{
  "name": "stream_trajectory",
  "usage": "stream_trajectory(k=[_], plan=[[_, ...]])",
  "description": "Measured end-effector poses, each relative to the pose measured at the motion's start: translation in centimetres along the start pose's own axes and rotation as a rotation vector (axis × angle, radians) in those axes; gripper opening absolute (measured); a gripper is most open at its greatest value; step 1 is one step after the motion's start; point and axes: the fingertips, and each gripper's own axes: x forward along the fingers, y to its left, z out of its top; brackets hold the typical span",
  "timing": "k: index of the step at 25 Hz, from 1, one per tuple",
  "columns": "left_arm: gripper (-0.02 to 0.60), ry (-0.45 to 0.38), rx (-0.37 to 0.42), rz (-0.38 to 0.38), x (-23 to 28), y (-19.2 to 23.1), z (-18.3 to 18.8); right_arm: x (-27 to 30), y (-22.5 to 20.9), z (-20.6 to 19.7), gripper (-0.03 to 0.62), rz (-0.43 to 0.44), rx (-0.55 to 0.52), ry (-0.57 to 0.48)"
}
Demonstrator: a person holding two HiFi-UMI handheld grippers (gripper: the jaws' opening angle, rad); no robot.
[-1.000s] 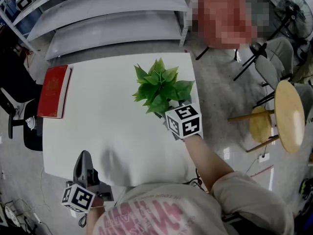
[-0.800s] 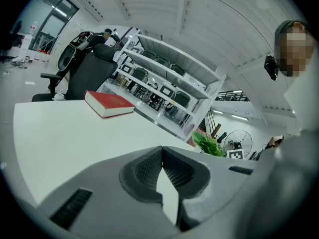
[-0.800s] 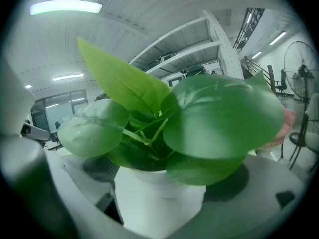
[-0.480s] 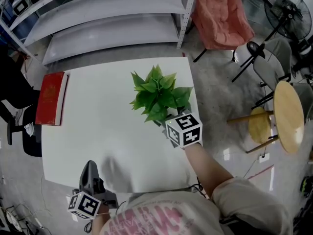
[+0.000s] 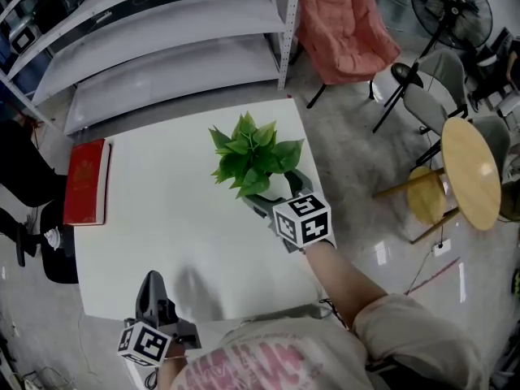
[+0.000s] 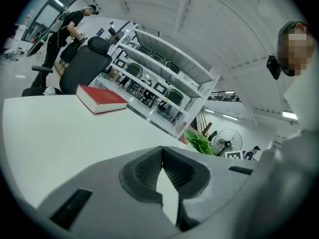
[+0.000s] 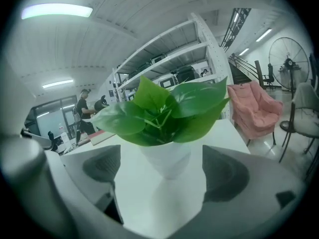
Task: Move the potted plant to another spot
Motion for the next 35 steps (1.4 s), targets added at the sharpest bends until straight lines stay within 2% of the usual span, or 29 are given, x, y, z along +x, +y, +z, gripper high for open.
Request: stream_trajectory(k=[4, 9, 14, 23, 30, 32, 35], plan=[[0.002, 0.009, 0.007, -0.056, -0.6, 0.0, 0.4, -1.9, 0.7, -1.0, 0.509, -0.038, 0.058, 0.004], [0.002, 0.009, 0.012, -0.117, -2.2, -0.8, 1.2, -5.2, 2.8, -2.4, 0.509, -0.066, 0.082, 0.013], [0.003, -0.005, 0.018, -0.171, -3.6, -1.4, 2.0, -8.1, 5.6, -3.2, 0.508, -0.065, 0.155, -0.005], [0.003, -0.018, 0.041, -0.305, -5.5, -3.7, 2.6, -13.1, 12.0, -3.8, 0.506, -0.059, 0.112, -0.001], [0.002, -0.010, 0.061, -0.375, -7.5, -4.6, 2.4, -16.7, 14.3, -3.7, 0.494, -0.090, 0.113, -0.055], [0.002, -0.011, 0.068, -0.395, -8.1, -4.9, 2.5, -17.7, 15.0, -3.8, 0.484, -0.095, 0.111, -0.063], [0.003, -0.012, 0.076, -0.421, -9.0, -5.2, 2.6, -18.9, 16.0, -4.0, 0.433, -0.108, 0.104, -0.077]])
